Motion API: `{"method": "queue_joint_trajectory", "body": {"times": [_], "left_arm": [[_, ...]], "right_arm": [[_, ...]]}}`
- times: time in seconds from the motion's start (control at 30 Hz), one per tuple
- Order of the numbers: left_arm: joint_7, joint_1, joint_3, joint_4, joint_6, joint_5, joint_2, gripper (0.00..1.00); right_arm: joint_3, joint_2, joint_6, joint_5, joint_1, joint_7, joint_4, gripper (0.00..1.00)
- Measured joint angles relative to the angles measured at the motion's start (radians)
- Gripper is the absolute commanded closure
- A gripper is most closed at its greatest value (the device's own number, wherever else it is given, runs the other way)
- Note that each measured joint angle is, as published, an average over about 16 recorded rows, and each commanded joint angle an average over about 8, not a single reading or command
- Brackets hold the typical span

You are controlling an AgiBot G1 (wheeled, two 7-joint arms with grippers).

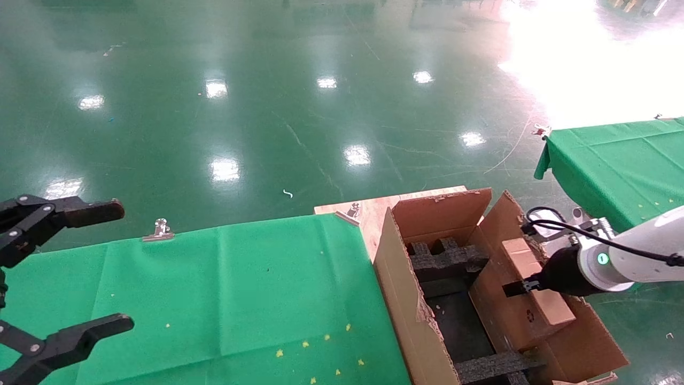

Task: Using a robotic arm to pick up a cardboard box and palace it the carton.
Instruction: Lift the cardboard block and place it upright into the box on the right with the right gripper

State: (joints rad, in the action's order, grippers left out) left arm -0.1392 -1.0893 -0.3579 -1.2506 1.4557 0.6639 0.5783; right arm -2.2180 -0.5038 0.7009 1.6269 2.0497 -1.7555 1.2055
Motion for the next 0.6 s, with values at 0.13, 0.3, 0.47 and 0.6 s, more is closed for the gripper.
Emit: {"method": "queue_joint_trajectory", "body": {"times": [0.13, 0.3, 0.47, 0.6], "left_arm": [[0.0, 0.0, 0.0, 0.0, 0.0, 0.0, 0.0, 0.0], [0.0, 0.0, 0.0, 0.0, 0.0, 0.0, 0.0, 0.0], [0.0, 0.0, 0.0, 0.0, 0.0, 0.0, 0.0, 0.0], [0.0, 0.0, 0.0, 0.0, 0.0, 0.0, 0.0, 0.0]], "right_arm": [[0.003, -0.025, -0.028, -0.025, -0.038, 0.017, -0.039, 1.0], [0.009, -0.05, -0.054, -0.061, -0.081, 0.045, -0.087, 1.0], [0.017, -0.07, -0.073, -0.099, -0.12, 0.08, -0.131, 1.0], [0.023, -0.083, -0.083, -0.126, -0.147, 0.111, -0.164, 1.0]]}}
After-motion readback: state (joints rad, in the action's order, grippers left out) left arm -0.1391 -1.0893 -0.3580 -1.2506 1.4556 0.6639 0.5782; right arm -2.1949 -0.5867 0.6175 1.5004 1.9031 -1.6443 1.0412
